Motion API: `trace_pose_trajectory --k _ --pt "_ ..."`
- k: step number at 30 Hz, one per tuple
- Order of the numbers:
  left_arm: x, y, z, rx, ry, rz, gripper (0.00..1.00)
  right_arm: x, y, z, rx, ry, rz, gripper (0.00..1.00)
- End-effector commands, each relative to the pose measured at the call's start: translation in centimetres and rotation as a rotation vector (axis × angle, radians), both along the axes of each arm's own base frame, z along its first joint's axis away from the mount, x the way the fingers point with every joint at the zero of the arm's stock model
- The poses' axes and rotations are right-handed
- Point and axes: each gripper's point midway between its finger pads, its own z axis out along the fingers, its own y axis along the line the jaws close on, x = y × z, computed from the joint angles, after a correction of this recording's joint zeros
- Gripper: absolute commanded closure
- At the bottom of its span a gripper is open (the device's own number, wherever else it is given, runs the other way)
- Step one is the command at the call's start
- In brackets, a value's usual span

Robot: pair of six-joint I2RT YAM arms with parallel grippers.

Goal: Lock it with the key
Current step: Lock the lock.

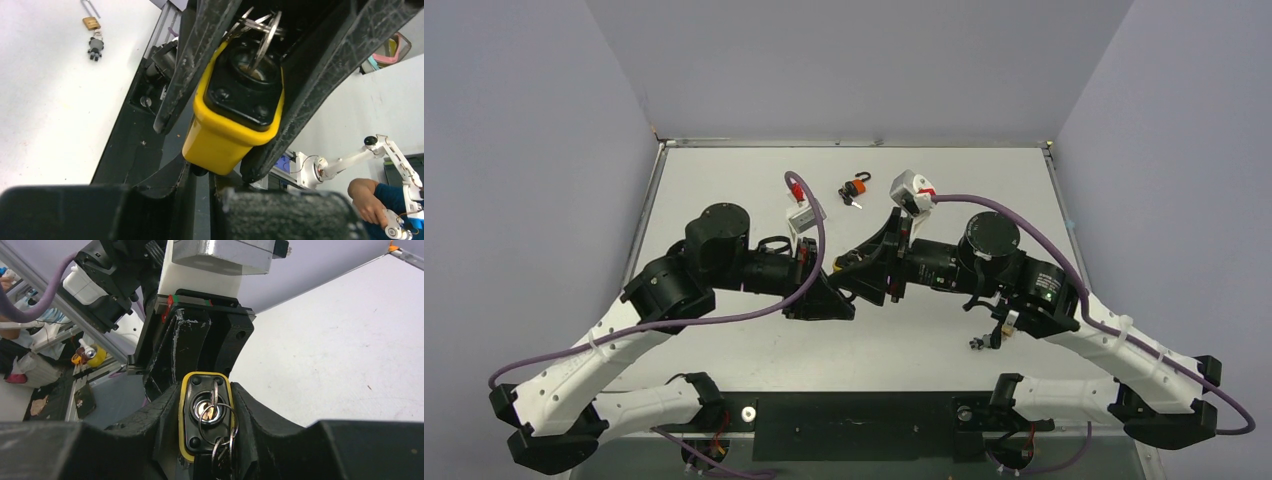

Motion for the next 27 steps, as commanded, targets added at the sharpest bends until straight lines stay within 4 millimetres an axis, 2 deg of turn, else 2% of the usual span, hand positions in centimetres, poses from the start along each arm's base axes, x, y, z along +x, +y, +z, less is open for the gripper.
trace_pose_trajectory --k 1,2,3,4,5,6,13,18,27 --pt "3.6 0.5 6.2 -0.187 -0.142 0.179 1.0 -0.4 1.3 -3.0 -0.049 0.027 0.017 1.0" --pt "3.7 1.0 7.3 -0.229 -0.142 0.198 1.0 -0.4 1.1 -3.1 -0.049 0.03 0.01 1.0" --pt "4.4 1.3 7.2 -0.239 -0.137 0.224 1.0 -0.4 1.0 -3.3 -0.05 0.033 0.007 1.0" --pt "4.3 1.7 8.4 -0.289 -0.137 0.236 1.0 -0.4 0.9 -3.2 -0.043 0.036 0.003 1.0" --pt "4.9 1.9 8.4 -0.301 -0.13 0.259 1.0 -0.4 1.1 -3.4 -0.039 0.04 0.003 1.0" --pt "4.6 2.3 9.7 -0.358 -0.139 0.265 1.0 -0.4 1.2 -3.4 -0.033 0.05 0.005 1.0" --pt "4.4 3.8 13.4 -0.556 -0.145 0.308 1.0 -0.2 1.7 -3.6 0.008 0.064 -0.007 1.0" --pt "4.3 4.4 14.4 -0.622 -0.144 0.329 1.0 -0.1 2.3 -3.1 0.051 0.076 -0.004 1.0" --pt "4.1 4.7 15.8 -0.67 -0.161 0.329 1.0 -0.4 3.4 -4.7 0.037 0.11 0.013 1.0"
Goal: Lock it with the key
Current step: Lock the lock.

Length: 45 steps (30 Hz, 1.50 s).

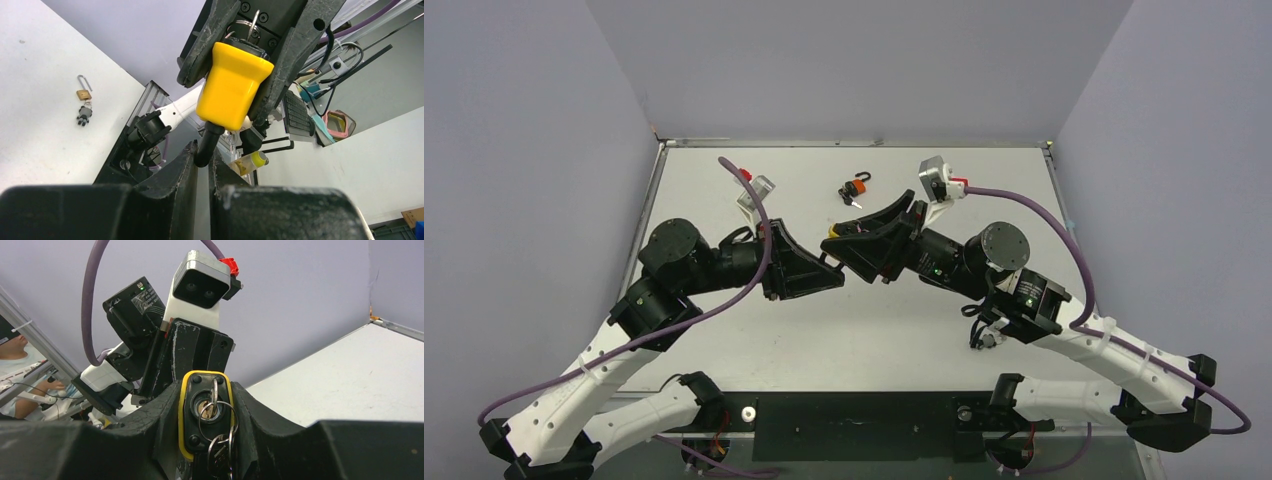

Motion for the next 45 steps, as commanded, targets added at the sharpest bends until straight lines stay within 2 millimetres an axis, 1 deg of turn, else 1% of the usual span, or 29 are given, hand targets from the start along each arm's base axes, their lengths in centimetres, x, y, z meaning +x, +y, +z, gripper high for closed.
trace_pose_trajectory --k 1,9,12,13,16,23,24,30,32,40,45 --pt "1.0 2.6 10.8 -0.343 -0.234 0.158 1.0 -3.1 2.6 -8.6 -0.242 0.127 0.163 1.0" --pt "1.4 2.5 11.8 -0.352 -0.252 0.173 1.0 -4.1 3.7 -10.4 -0.269 0.155 0.204 1.0" --pt "1.5 2.5 12.5 -0.354 -0.266 0.179 1.0 -4.4 3.8 -11.0 -0.276 0.165 0.214 1.0" --pt "1.7 2.4 12.4 -0.348 -0.268 0.184 1.0 -4.5 3.8 -11.1 -0.276 0.168 0.216 1.0" --pt "1.9 2.8 13.1 -0.351 -0.284 0.207 1.0 -4.7 3.7 -11.8 -0.283 0.179 0.218 1.0" --pt "2.8 3.3 14.3 -0.385 -0.281 0.245 1.0 -5.2 3.4 -12.7 -0.293 0.188 0.213 1.0" --pt "2.8 3.4 14.7 -0.406 -0.279 0.245 1.0 -5.2 3.5 -12.9 -0.295 0.189 0.212 1.0" --pt "2.9 3.5 16.1 -0.487 -0.257 0.233 1.0 -5.2 3.9 -13.5 -0.296 0.195 0.21 1.0" --pt "3.0 3.8 16.6 -0.512 -0.258 0.246 1.0 -5.2 4.1 -13.6 -0.294 0.197 0.212 1.0" --pt "3.1 4.3 18.1 -0.557 -0.274 0.266 1.0 -5.5 4.6 -14.3 -0.303 0.205 0.219 1.0" --pt "3.4 4.1 18.7 -0.572 -0.283 0.265 1.0 -5.7 5.0 -14.7 -0.308 0.212 0.231 1.0"
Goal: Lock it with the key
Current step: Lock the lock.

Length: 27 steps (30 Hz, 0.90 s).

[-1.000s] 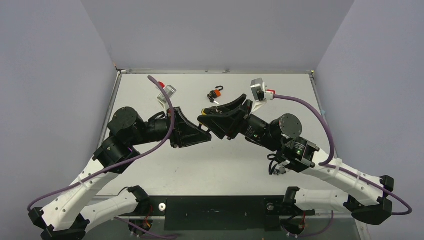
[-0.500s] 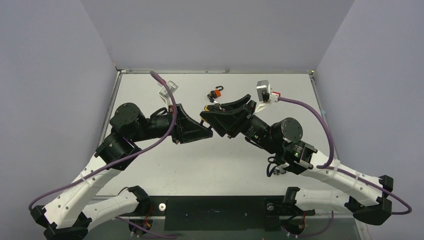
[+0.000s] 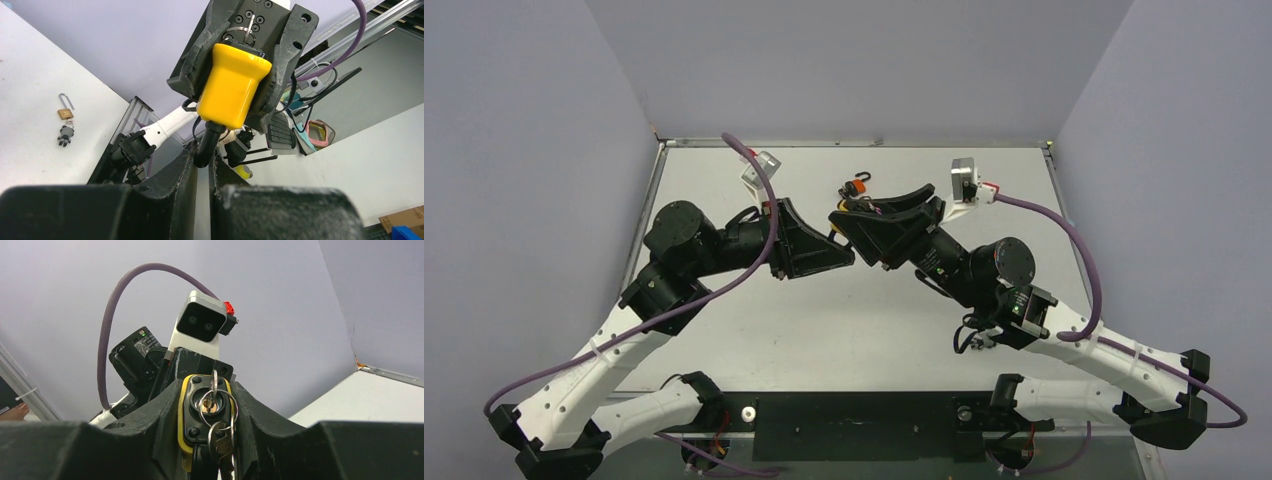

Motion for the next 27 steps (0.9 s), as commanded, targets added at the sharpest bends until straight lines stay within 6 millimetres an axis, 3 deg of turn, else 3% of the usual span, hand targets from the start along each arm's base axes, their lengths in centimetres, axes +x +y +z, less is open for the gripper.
trace_pose_trajectory --k 1,19,27 --pt "1.7 5.2 15.9 -0.495 -0.304 0.287 1.0 -7.6 5.7 -17.5 -0.518 0.214 0.393 1.0" --pt "2.0 4.5 19.2 -0.516 -0.36 0.266 1.0 -8.3 6.6 -19.1 -0.518 0.231 0.424 1.0" --pt "2.4 2.5 19.5 -0.48 -0.358 0.228 1.0 -8.8 7.3 -19.9 -0.537 0.231 0.439 1.0"
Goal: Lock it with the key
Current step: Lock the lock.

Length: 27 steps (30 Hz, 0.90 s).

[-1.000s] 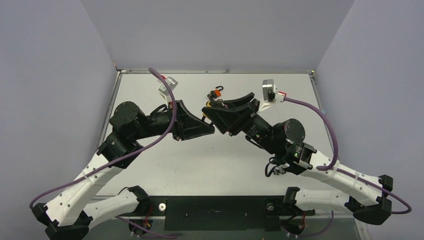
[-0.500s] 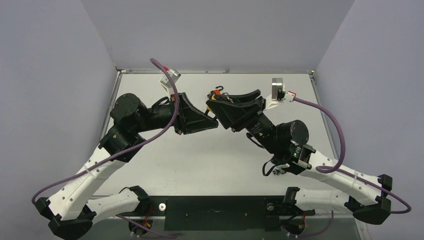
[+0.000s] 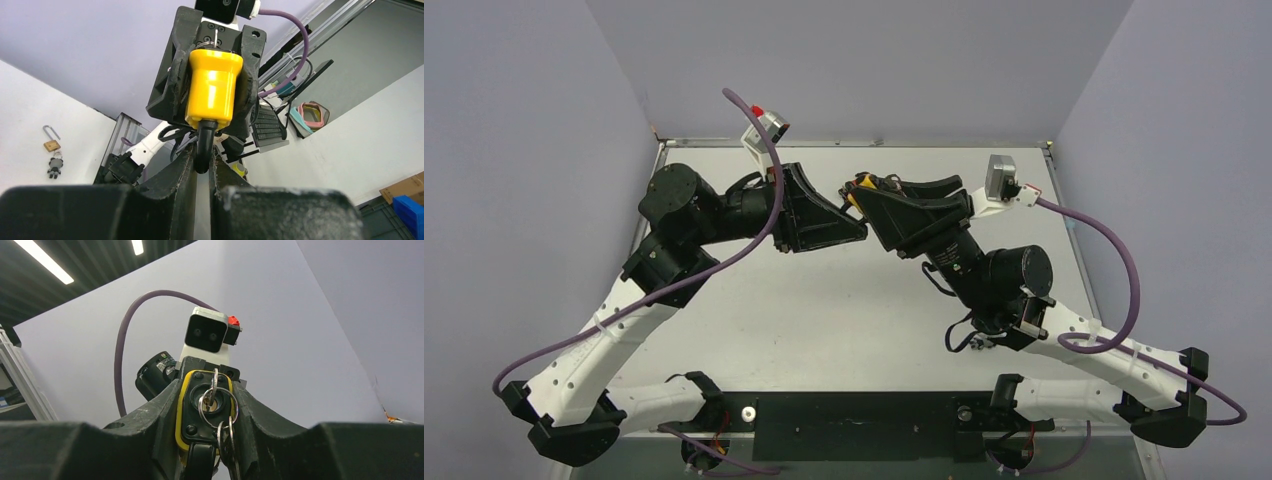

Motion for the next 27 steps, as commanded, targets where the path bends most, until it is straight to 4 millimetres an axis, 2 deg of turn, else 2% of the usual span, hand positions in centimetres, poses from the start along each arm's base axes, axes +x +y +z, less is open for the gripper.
trace_pose_trajectory --k 1,5,7,10,14,21,24,27 --pt "1.7 3.8 13.9 -0.454 -0.241 0.278 1.0 -8.7 9.2 -24.5 -0.756 0.219 0.499 1.0" --pt "1.4 1.7 12.8 -0.394 -0.237 0.251 1.0 -8.7 9.2 -24.6 -0.769 0.207 0.497 1.0" --pt "1.6 0.1 11.7 -0.345 -0.215 0.231 1.0 -8.7 9.3 -24.6 -0.772 0.203 0.498 1.0" --pt "1.4 -0.5 11.4 -0.325 -0.208 0.217 1.0 -8.8 9.5 -24.9 -0.787 0.206 0.503 1.0" --pt "1.9 0.1 12.1 -0.331 -0.224 0.26 1.0 -8.9 9.3 -25.6 -0.791 0.218 0.502 1.0" --pt "4.6 3.3 13.7 -0.401 -0.212 0.364 1.0 -8.8 8.4 -26.0 -0.785 0.226 0.475 1.0" --pt "5.0 3.8 13.7 -0.401 -0.21 0.376 1.0 -8.5 8.1 -26.0 -0.778 0.233 0.454 1.0" --pt "4.9 3.2 12.7 -0.375 -0.211 0.346 1.0 -7.5 7.6 -25.3 -0.758 0.242 0.42 1.0"
